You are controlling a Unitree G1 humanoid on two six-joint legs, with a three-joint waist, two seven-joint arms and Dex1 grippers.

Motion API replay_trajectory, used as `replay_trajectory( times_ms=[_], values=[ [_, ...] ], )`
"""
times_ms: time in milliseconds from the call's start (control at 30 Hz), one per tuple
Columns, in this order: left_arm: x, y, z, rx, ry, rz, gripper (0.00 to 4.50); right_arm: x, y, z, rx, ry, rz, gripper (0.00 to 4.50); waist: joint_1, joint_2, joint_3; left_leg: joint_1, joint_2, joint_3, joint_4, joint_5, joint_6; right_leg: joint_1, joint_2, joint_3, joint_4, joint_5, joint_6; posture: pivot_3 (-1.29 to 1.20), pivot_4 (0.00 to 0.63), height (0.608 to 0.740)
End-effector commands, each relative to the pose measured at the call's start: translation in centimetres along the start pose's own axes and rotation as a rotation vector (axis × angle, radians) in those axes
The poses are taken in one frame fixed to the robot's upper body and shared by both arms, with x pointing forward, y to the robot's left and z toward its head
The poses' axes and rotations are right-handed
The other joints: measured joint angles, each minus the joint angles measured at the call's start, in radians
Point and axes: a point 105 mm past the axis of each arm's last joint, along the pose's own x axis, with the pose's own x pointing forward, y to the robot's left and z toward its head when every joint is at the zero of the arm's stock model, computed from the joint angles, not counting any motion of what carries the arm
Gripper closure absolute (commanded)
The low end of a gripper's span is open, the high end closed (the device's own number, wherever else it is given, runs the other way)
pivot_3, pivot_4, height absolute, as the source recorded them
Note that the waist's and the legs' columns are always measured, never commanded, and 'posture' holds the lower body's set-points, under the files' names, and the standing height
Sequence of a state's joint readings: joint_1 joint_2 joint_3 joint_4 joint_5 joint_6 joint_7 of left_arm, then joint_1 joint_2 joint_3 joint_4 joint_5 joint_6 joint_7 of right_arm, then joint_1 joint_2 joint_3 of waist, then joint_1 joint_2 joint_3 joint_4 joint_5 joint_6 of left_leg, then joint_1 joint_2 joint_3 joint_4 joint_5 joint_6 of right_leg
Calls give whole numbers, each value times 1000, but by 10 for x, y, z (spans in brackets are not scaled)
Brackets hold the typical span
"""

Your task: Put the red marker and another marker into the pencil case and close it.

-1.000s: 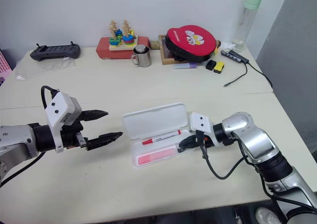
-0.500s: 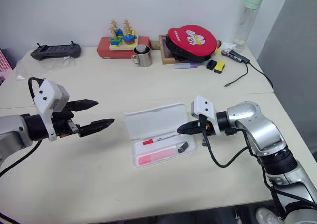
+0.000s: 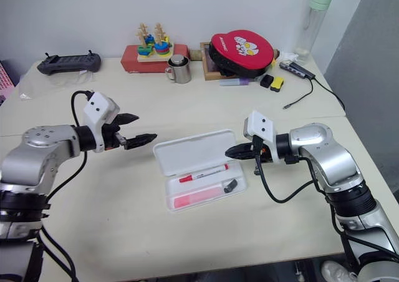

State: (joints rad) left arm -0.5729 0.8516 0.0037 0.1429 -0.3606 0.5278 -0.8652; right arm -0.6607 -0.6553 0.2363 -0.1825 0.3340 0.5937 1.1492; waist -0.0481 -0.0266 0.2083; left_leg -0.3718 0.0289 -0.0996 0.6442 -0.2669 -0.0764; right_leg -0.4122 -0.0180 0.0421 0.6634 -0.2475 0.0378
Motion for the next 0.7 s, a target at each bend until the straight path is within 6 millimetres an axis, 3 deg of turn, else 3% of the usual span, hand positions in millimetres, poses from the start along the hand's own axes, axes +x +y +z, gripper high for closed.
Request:
replay_trajectory(
  times_ms=[33, 167, 533, 700],
  values=[
    [1, 0, 5, 37, -18, -27, 825, -8, -1, 11, -49, -20, -21, 4500, -5, 0, 0, -1, 0, 0, 0, 0, 0, -1, 0, 0, 0, 0, 0, 0, 150, 740],
    [7, -7, 3, 24, -19, -88, 1766, -10, 0, 12, -54, -17, -20, 4500, -5, 0, 0, -9, 0, -1, 1, 0, 0, -9, 0, -1, 3, 1, 0, 0, 150, 740],
    [31, -10, 2, 21, 20, -166, 4011, -12, 2, 13, -60, -9, -11, 4500, -4, 0, 0, -9, 0, -1, 2, 0, 0, -9, 0, -1, 3, 1, 0, 0, 150, 740],
    [39, -21, 8, 29, 21, -254, 4011, -12, 3, 14, -60, -8, -8, 4500, -5, 0, 0, -9, -1, -1, 2, 0, 0, -9, 0, -1, 3, 1, 0, 0, 150, 740]
  ],
)
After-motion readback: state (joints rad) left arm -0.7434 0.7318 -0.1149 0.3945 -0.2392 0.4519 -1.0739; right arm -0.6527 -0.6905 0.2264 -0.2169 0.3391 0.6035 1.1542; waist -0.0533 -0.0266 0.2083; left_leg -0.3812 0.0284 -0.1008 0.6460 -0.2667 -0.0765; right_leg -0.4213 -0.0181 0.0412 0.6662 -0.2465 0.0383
